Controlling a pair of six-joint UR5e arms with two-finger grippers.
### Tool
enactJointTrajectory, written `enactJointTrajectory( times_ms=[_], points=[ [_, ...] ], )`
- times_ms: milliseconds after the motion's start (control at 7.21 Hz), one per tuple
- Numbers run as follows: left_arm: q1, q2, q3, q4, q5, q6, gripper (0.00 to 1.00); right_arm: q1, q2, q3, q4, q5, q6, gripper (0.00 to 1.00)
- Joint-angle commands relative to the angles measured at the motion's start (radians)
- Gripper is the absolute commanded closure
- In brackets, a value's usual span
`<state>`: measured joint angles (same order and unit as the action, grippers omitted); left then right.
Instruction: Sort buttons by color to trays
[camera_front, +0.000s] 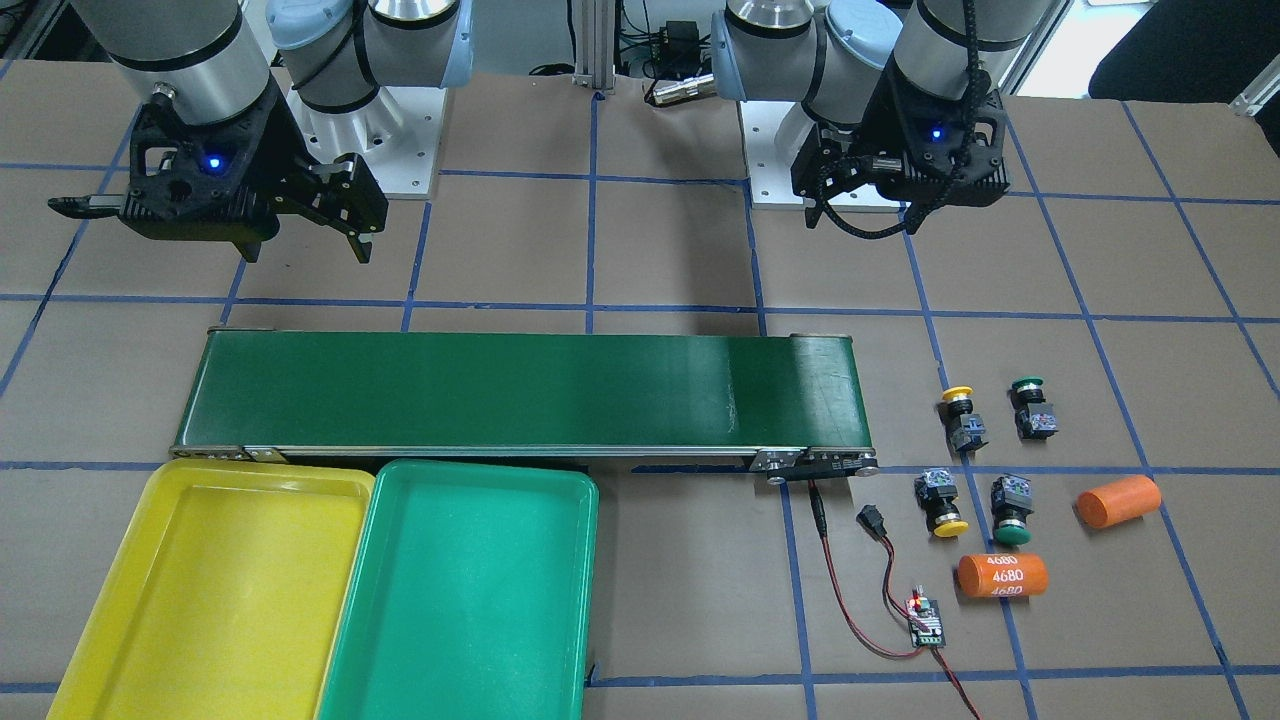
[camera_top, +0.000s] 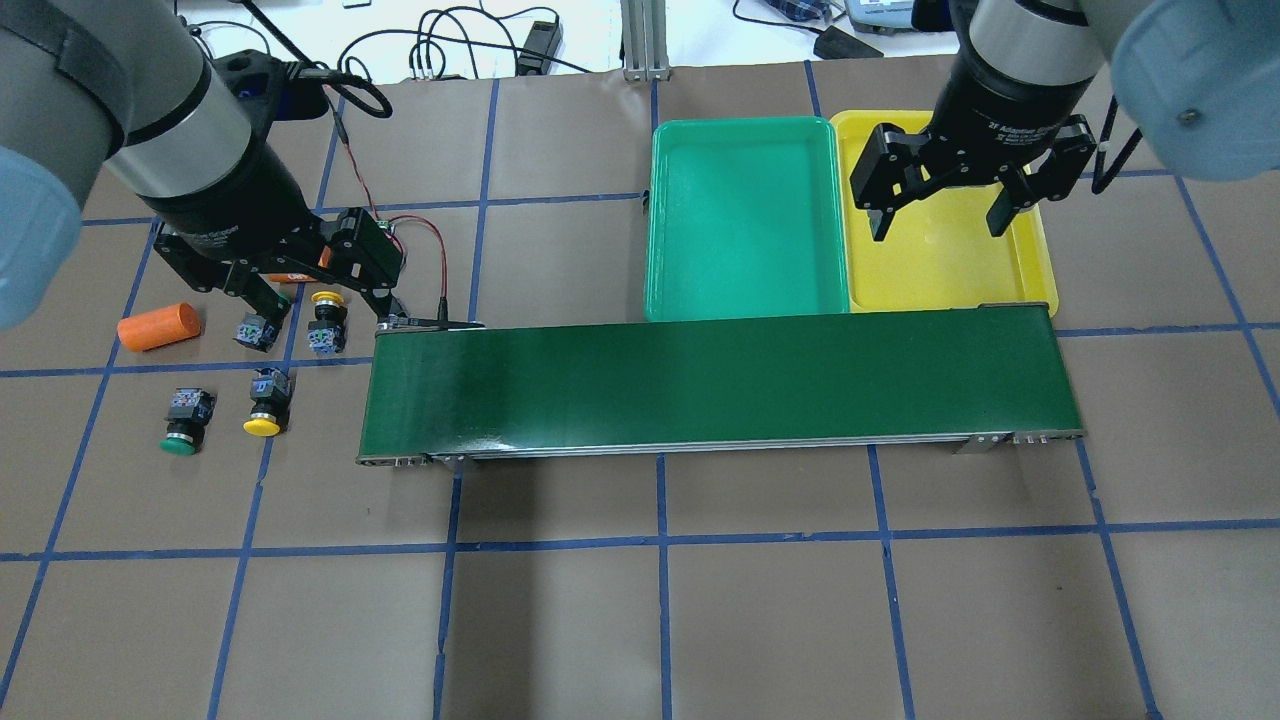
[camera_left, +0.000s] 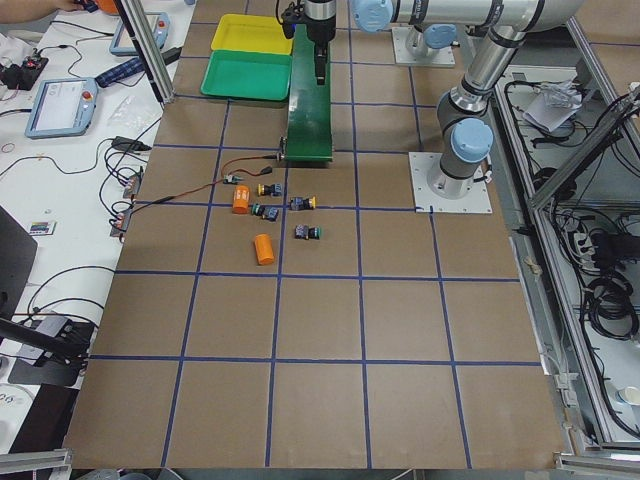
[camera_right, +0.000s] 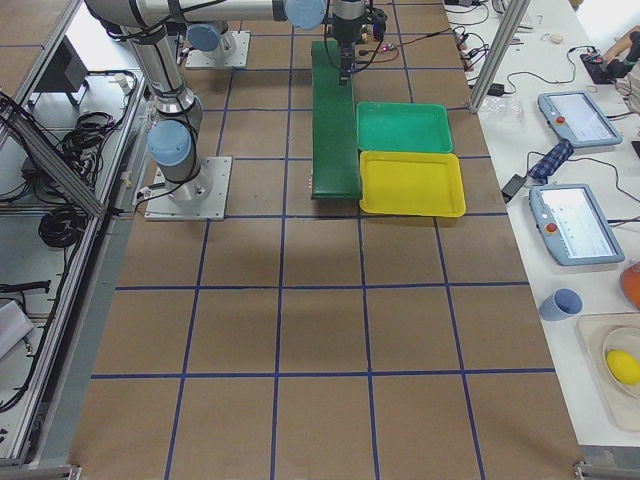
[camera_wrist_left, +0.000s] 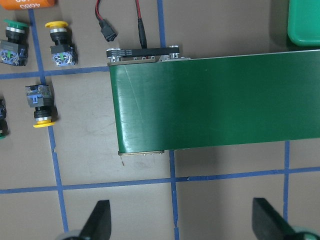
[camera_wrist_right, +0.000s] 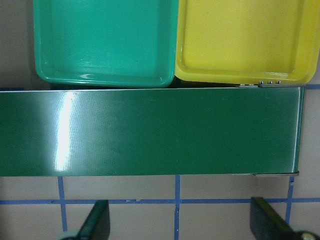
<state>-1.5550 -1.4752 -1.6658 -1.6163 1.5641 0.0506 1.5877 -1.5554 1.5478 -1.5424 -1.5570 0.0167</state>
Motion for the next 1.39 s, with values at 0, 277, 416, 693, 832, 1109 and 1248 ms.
enactJointTrajectory(
  times_ms=[0, 277, 416, 693, 832, 1109, 1248],
  points=[
    [-0.003, 0.004, -0.008, -0.001, 0.001, -0.011, 0.00, 0.000, -0.002, 0.000, 0.001, 0.000, 0.000, 0.00],
    [-0.003, 0.003, -0.006, 0.001, -0.003, -0.002, 0.00, 0.000, -0.002, 0.000, -0.001, 0.000, 0.000, 0.00],
    [0.003, 0.003, -0.005, 0.009, -0.004, 0.003, 0.00, 0.002, -0.003, 0.000, -0.001, -0.003, 0.000, 0.00],
    [0.012, -0.004, -0.008, 0.059, -0.002, -0.004, 0.00, 0.002, -0.003, 0.000, 0.001, -0.002, 0.000, 0.00],
    [0.044, -0.017, -0.009, 0.059, -0.001, 0.000, 0.00, 0.002, -0.003, 0.000, -0.001, -0.002, 0.000, 0.00],
    [0.143, -0.031, -0.005, 0.062, 0.001, 0.002, 0.00, 0.002, -0.003, 0.000, -0.001, 0.000, 0.000, 0.00],
    [0.180, -0.030, -0.008, 0.062, 0.002, 0.003, 0.00, 0.002, -0.003, 0.000, -0.001, 0.000, 0.000, 0.00]
  ],
)
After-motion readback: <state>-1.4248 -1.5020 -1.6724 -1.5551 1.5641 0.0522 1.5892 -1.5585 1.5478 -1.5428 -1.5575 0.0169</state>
